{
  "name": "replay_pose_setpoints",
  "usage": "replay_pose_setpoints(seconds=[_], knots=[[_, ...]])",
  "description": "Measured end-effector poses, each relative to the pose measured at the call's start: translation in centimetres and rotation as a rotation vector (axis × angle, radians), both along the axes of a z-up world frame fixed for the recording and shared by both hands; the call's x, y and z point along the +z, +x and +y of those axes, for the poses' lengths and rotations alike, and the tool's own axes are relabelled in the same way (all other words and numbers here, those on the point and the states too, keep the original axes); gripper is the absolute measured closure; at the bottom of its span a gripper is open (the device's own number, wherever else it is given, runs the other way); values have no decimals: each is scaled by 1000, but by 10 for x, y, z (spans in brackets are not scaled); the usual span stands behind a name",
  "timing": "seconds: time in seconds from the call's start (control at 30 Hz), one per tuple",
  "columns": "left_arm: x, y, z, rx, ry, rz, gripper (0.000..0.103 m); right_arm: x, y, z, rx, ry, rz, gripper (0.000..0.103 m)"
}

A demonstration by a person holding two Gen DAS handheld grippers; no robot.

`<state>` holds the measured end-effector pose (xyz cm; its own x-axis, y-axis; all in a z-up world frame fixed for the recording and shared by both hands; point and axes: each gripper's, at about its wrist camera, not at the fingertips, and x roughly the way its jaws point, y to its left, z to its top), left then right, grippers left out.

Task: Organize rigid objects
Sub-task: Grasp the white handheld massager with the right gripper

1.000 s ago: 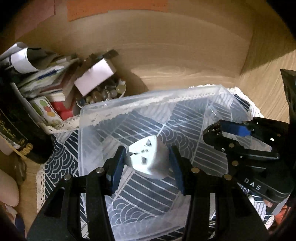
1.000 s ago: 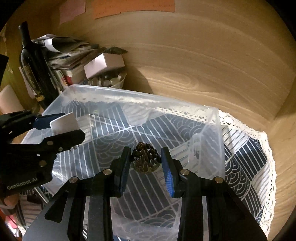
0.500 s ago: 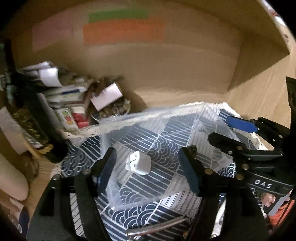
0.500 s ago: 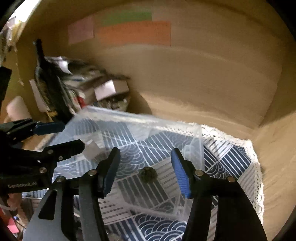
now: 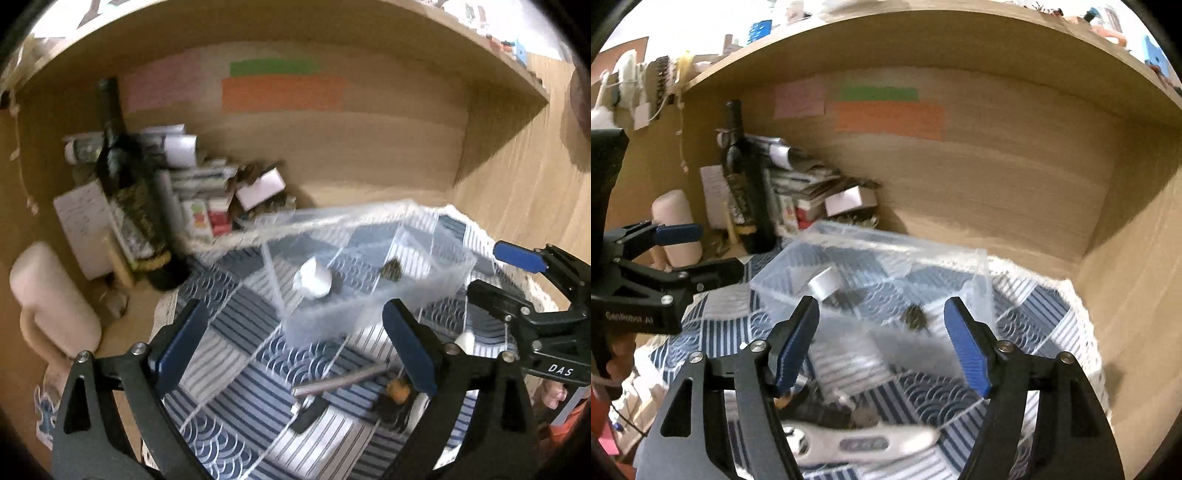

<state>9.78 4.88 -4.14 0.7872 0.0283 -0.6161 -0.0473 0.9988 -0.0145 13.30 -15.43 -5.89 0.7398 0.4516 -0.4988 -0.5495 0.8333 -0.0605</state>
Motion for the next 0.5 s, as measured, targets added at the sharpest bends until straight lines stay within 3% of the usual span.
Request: replay_pose_setpoints(seconds=[0.33, 0.4, 0.5], knots=[[-59, -19, 6, 0, -38, 145, 8, -47, -27, -3, 26, 17, 137, 35], [-71, -21, 2, -15, -30, 174, 20, -55, -31, -1, 35, 15, 162, 35], [-87, -21, -5, -40, -9, 210, 25, -67, -35, 4, 63, 9, 201, 35]])
